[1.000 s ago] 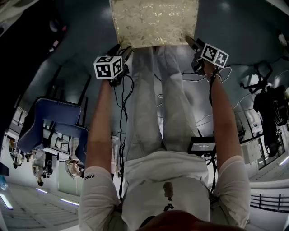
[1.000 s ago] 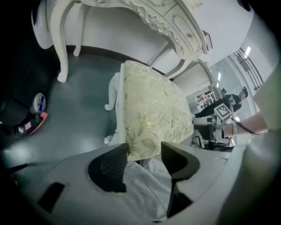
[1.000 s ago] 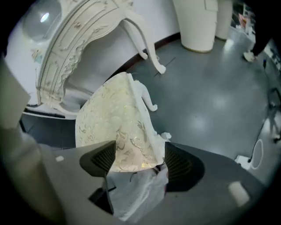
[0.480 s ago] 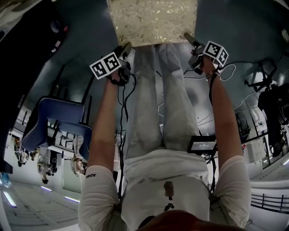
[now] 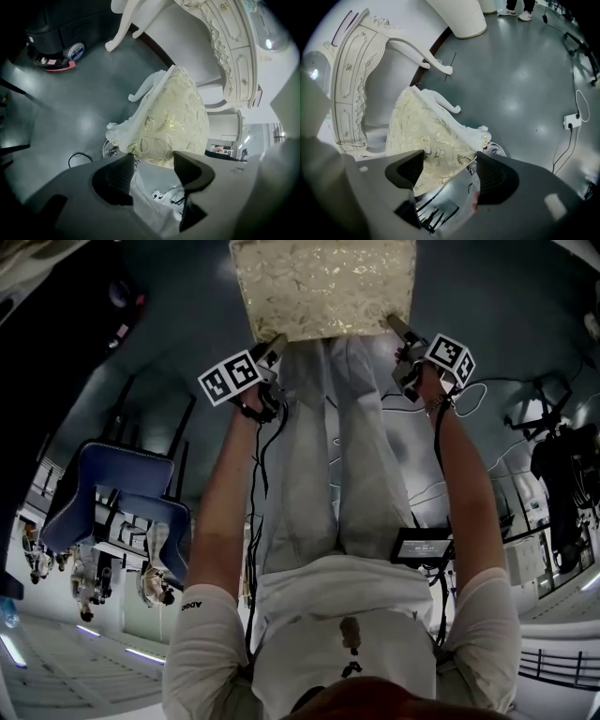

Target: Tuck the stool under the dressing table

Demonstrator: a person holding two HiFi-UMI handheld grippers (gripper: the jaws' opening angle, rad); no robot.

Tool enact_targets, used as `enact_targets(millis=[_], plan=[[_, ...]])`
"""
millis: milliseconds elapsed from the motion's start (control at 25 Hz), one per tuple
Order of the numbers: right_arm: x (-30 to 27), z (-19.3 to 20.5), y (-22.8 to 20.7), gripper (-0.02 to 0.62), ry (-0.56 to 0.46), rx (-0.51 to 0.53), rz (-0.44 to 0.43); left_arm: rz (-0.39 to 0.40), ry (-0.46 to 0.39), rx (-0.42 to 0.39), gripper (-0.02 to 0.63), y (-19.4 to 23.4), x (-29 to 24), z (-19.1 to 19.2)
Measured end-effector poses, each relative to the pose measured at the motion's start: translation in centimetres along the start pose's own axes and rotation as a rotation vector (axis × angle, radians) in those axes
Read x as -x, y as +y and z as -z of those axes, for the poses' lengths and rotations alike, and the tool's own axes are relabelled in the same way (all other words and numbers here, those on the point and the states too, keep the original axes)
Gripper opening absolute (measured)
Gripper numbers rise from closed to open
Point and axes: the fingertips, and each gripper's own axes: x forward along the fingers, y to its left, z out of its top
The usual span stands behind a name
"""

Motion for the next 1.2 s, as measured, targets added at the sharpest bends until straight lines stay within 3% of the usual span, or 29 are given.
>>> enact_targets(millis=[200,360,560,960,1200], plan=[[-1.0,-1.8,2.2,0.36,-0.035,0.037,-0.005,0.005,-0.056,0.005,0.273,-0.8,-0.1,-2.3],[-1.7,-3.2,4.1,0.37,-0.038,0.14,-0.016,0.016,-0.058,-0.039,0.261,-1.9,-0.5,-4.5],[-2.4,-5.7,5.6,0.37,0.026,0.282,-0.016,-0.005,-0.075,-0.059,0.258,-3.9,-1.7,-6.6],[-4.7,-9.8,11.8,0.358,0.075,0.382,-0.013,-0.019,-0.17,-0.008,0.256,-6.0,-1.6,-12.8],[-5.7,-12.0,15.2,0.327,0.131,0.481,-0.046,-0.032,-0.249,-0.034,0.256,-8.1,-1.4,-18.0]])
